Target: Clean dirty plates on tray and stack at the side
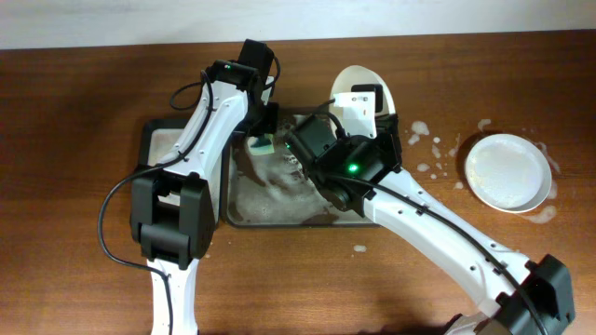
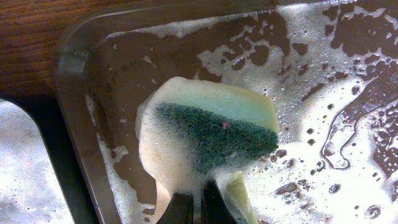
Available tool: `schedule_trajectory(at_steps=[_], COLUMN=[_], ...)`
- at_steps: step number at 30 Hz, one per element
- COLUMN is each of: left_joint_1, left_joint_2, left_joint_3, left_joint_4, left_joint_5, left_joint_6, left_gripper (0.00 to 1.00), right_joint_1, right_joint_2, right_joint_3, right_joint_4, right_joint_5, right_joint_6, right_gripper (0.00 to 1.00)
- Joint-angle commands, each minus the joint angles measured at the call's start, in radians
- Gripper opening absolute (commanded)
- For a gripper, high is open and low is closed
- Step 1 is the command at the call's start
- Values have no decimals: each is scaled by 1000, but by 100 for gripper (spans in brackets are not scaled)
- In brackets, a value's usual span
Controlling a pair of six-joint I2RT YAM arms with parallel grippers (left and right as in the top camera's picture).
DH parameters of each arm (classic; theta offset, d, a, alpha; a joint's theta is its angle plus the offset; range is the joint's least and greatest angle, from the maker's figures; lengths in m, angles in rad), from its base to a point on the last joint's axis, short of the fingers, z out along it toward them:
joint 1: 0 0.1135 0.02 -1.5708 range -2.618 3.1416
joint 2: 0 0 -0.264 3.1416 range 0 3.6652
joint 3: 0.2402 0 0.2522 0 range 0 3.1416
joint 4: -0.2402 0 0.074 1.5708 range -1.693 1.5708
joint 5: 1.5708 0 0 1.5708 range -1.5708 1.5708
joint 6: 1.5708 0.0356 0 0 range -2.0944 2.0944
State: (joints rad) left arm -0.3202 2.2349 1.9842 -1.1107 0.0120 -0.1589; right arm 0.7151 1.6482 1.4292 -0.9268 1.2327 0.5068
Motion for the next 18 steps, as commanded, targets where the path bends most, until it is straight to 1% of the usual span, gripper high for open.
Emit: schedule_trajectory(at_steps=[1, 4, 6, 8, 9, 10, 11, 12, 13, 14, 16, 18], left_joint_1=[3, 3, 3, 3, 3, 3, 3, 3, 3, 3, 3, 3], left_joint_2=[-25, -25, -25, -25, -25, -25, -25, -25, -25, -25, -25, -25], left_joint_3=[14, 14, 14, 14, 14, 14, 14, 14, 14, 14, 14, 14], left_joint_4=[3, 2, 3, 3, 3, 3, 3, 3, 2, 3, 3, 2], left_joint_5=[11, 11, 11, 11, 11, 11, 11, 11, 11, 11, 11, 11], left_joint_6=[-12, -12, -12, -13, -13, -12, -12, -12, -13, -12, -13, -12], left_gripper=[0, 0, 0, 0, 0, 0, 0, 1, 0, 0, 0, 1], right_joint_1=[-2, -2, -2, -2, -2, -2, -2, -3, -2, -2, -17, -28], right_joint_2=[13, 13, 13, 13, 13, 13, 13, 14, 9, -5, -14, -42], right_joint_3=[-20, -20, -20, -20, -20, -19, -19, -24, -19, -4, -6, -3], right_joint_4=[-1, -2, -5, -5, -1, -1, -5, -6, -3, -5, -12, -20], right_joint_5=[97, 100, 79, -2, 43, 62, -24, -44, 36, 32, -106, -100], right_joint_6=[37, 37, -13, -94, -137, -136, -137, -137, -137, -137, -136, -136], right_gripper=[4, 4, 4, 4, 4, 4, 4, 4, 4, 4, 4, 4])
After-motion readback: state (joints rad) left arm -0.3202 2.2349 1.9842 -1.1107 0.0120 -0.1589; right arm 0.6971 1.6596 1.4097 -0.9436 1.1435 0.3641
